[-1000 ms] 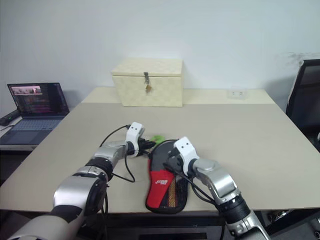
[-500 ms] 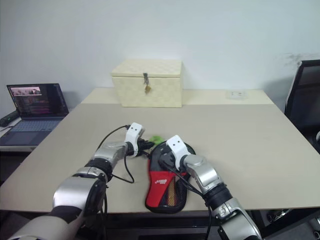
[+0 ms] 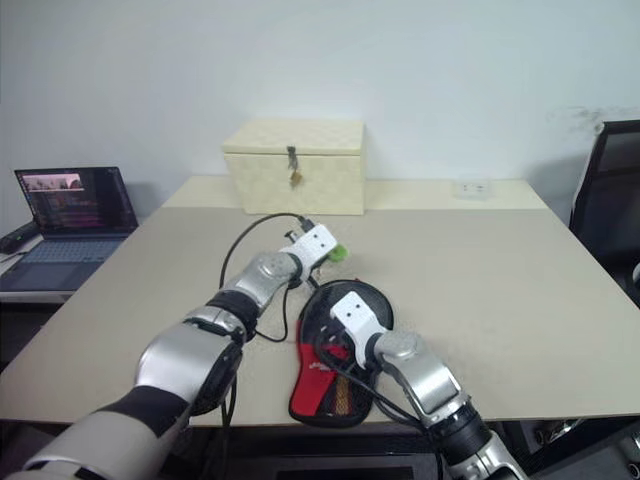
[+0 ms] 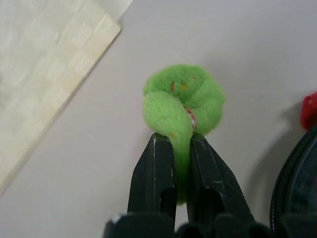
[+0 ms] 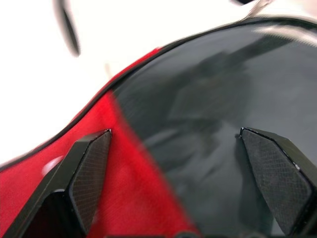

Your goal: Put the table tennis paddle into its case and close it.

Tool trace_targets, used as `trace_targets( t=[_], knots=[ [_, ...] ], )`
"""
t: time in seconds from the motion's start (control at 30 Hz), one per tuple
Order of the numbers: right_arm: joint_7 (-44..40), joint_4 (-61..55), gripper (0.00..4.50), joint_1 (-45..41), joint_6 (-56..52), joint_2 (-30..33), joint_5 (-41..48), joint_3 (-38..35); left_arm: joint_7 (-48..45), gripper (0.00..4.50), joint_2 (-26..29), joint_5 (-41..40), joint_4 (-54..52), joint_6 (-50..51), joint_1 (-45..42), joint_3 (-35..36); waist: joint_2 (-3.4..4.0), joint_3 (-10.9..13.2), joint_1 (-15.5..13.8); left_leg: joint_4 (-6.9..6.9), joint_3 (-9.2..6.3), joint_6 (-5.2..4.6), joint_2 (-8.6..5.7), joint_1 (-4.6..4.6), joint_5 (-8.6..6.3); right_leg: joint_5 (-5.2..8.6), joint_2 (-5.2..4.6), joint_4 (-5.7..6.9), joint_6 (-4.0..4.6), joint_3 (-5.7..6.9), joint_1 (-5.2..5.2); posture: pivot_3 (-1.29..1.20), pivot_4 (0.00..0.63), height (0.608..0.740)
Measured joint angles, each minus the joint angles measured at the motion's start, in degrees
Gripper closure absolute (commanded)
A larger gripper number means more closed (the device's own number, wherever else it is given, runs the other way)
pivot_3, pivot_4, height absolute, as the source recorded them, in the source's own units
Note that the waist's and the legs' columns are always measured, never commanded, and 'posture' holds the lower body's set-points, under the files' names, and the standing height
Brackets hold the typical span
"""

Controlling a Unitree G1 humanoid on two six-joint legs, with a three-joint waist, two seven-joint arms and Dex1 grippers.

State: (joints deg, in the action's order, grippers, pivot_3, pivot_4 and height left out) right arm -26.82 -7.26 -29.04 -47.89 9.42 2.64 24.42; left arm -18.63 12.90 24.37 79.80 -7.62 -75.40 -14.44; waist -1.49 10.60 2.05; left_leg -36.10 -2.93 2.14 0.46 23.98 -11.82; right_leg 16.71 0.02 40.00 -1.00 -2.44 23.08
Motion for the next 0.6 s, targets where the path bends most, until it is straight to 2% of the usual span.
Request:
trace_targets(
  t=[0.17,0.37,0.6],
  knots=[
    [0.92,-6.15,0.0,3.28,-3.25,1.58,-0.84,1.09,3.11,4.49,-3.29,6.95,0.76,-3.97,-0.93,-6.07,-0.1,-0.09,-0.23,-0.02,-0.03,0.0,-0.03,-0.01,0.0,0.03,-0.02,-0.03,-0.06,0.02,-0.08,0.0,0.15,0.74],
    [1.67,-8.24,0.0,4.45,-4.83,1.58,-1.24,1.23,6.13,4.49,-6.21,15.47,1.32,-9.41,-1.72,-14.45,-0.11,-0.1,-0.39,-0.02,-0.07,0.0,-0.11,-0.03,0.0,0.15,-0.07,-0.08,-0.26,0.05,-0.14,0.0,0.15,0.74],
    [2.22,-8.39,0.0,4.81,-4.95,1.27,-1.32,1.28,9.95,4.49,-8.35,20.82,1.53,-13.58,-3.55,-19.26,-0.12,-0.11,-0.39,-0.02,-0.1,0.0,-0.19,-0.1,0.0,0.18,-0.08,-0.12,-0.3,0.07,-0.26,0.0,0.15,0.74]
  ],
)
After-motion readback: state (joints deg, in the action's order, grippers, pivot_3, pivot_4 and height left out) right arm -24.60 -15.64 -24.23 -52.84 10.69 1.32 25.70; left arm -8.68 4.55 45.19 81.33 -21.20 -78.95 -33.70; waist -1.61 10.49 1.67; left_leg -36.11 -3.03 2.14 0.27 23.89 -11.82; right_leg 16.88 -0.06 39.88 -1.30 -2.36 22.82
